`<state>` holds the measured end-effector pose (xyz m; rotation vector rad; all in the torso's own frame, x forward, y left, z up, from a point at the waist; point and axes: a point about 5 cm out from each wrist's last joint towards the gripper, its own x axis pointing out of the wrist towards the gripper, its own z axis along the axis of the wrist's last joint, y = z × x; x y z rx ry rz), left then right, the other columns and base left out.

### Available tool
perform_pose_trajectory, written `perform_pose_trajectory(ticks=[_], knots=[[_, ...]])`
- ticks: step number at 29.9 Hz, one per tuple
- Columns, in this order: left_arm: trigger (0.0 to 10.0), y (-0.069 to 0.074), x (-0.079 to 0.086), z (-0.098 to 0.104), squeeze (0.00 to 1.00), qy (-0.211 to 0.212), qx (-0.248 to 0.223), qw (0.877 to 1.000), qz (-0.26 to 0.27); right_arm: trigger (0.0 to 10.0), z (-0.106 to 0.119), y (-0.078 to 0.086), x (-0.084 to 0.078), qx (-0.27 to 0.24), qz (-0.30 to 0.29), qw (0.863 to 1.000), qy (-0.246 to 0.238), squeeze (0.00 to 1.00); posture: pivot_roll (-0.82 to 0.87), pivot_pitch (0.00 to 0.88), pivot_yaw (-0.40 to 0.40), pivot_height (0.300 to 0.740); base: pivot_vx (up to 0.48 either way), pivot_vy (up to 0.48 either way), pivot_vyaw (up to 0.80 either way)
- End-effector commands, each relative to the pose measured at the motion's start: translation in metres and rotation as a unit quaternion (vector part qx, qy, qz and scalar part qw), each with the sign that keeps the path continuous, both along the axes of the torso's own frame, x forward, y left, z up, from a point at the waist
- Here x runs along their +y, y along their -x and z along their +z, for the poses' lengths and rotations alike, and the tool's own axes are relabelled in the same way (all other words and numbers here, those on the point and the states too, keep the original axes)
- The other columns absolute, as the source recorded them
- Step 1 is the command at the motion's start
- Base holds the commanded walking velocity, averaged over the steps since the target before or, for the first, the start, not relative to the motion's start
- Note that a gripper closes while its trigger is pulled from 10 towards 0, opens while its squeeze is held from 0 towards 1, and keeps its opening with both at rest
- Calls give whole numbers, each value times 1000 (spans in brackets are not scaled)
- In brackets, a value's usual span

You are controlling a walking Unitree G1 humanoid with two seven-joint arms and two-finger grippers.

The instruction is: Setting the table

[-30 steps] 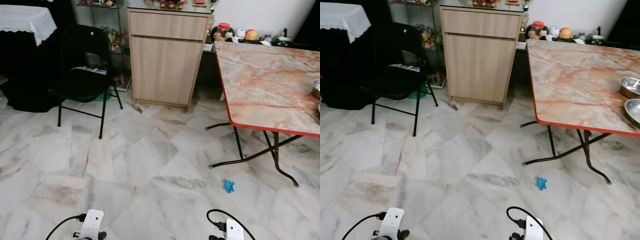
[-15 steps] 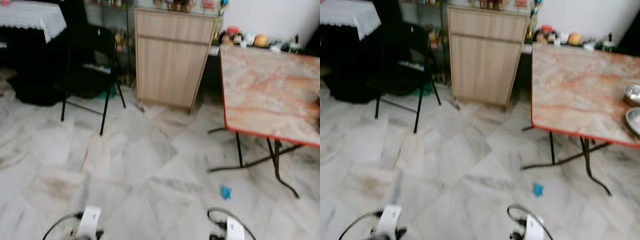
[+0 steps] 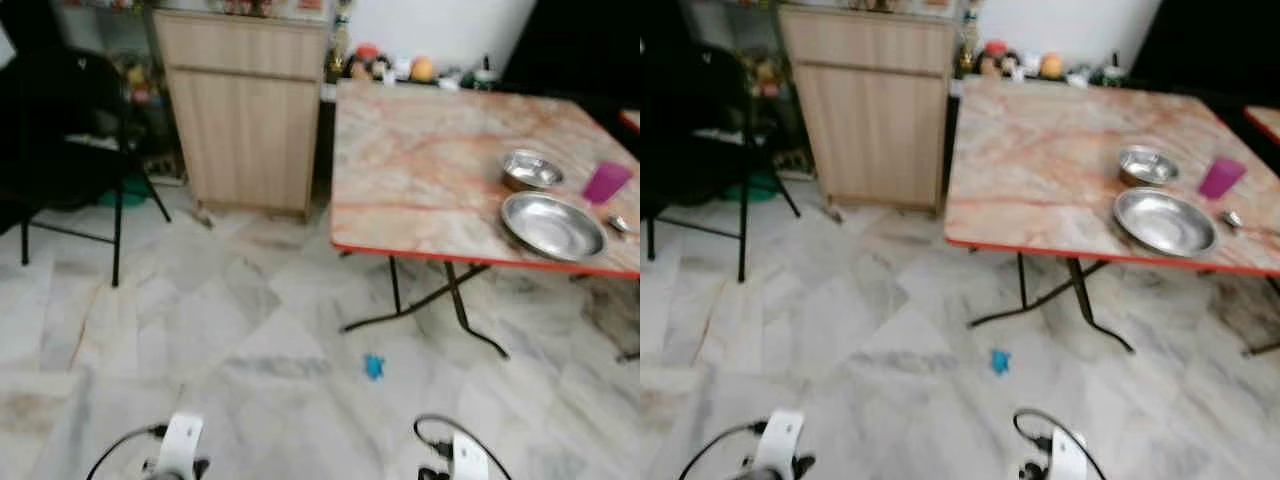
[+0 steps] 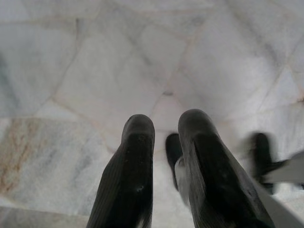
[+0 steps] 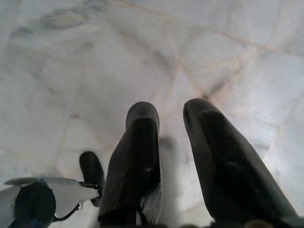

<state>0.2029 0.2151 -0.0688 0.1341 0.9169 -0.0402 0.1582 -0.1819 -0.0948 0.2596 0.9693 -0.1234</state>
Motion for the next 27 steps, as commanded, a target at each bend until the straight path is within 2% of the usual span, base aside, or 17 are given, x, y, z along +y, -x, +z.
perform_pose_trajectory(ticks=[1, 20, 27], knots=[[10000, 4, -5, -3, 0, 5, 8, 1000, -1, 10000, 3, -4, -9, -7, -7, 1000, 9, 0, 102, 0, -45, 740, 0, -480, 0], [10000, 5, -7, -4, 0, 6, 10, 1000, -1, 10000, 3, -5, -7, -9, -2, 1000, 6, 0, 105, 0, -48, 740, 0, -480, 0], [10000, 5, -8, -4, 0, 9, 8, 1000, 4, 10000, 3, -6, -6, -9, 1, 1000, 8, 0, 105, 0, -50, 740, 0, 0, 0]])
